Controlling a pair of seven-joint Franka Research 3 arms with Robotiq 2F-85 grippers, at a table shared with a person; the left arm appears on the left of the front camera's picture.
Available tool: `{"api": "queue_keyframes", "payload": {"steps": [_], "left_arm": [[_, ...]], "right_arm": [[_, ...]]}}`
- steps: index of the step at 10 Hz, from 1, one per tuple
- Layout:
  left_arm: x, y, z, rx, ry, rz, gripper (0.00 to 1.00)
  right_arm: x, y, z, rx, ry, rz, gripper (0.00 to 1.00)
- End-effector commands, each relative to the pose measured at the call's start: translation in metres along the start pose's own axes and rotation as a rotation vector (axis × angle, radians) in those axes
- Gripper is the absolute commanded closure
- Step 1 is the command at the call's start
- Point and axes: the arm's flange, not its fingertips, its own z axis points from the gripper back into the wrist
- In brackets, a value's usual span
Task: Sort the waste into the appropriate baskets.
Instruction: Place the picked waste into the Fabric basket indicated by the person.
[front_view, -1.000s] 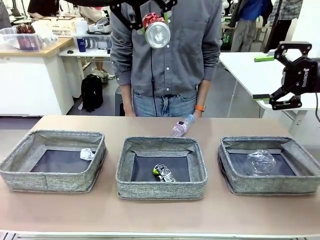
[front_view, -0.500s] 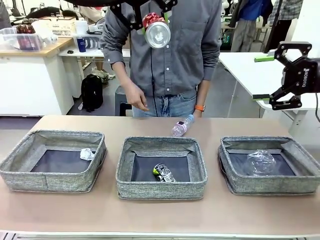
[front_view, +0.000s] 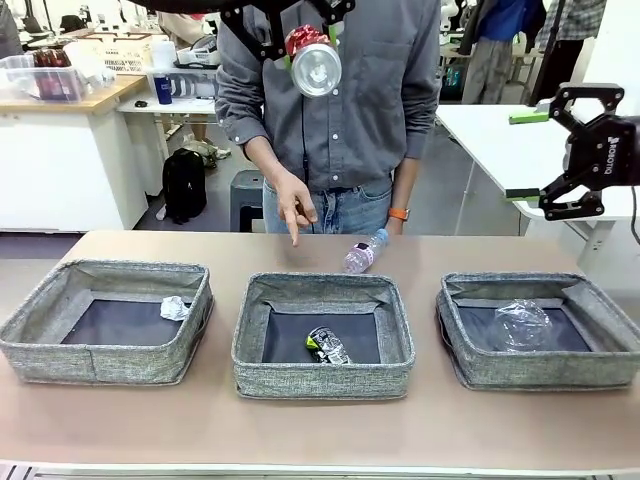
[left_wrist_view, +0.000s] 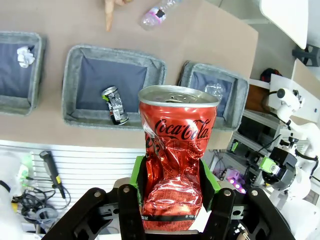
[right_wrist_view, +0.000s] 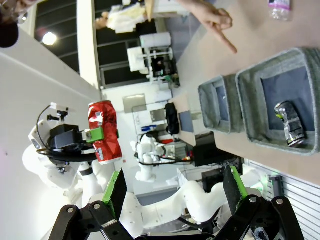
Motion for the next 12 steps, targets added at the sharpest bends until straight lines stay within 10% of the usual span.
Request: {"api": "queue_keyframes", "payload": {"steps": [1, 7, 12], "left_arm": [[-0.002, 0.001, 0.003, 0.013, -0.011, -0.001, 0.53], [0.0, 0.0, 0.0, 0.0, 0.0, 0.0, 0.53], [-0.001, 0.047, -0.097, 0.11, -0.017, -0.021, 0.53]], "right_arm": [[0.001, 0.003, -0.002, 0.014, -0.016, 0.004, 0.0], [0.001, 0.003, -0.002, 0.014, -0.016, 0.004, 0.0], [0.001, 0.003, -0.002, 0.014, -0.016, 0.004, 0.0]]}}
